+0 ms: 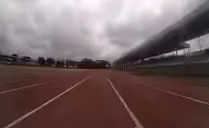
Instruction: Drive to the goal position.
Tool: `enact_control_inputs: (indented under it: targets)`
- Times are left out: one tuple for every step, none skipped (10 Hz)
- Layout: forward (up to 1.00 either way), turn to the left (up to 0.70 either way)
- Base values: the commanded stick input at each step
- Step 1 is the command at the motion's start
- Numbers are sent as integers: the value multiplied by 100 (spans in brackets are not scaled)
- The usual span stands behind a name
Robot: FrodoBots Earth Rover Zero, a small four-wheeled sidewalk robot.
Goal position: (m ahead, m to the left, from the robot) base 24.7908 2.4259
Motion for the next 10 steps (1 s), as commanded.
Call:
enact_control_inputs:
  targets:
    - [70,0]
    - [70,0]
    - [70,0]
    - [70,0]
    - [70,0]
    - [70,0]
    - [70,0]
    - [70,0]
    - [70,0]
    - [70,0]
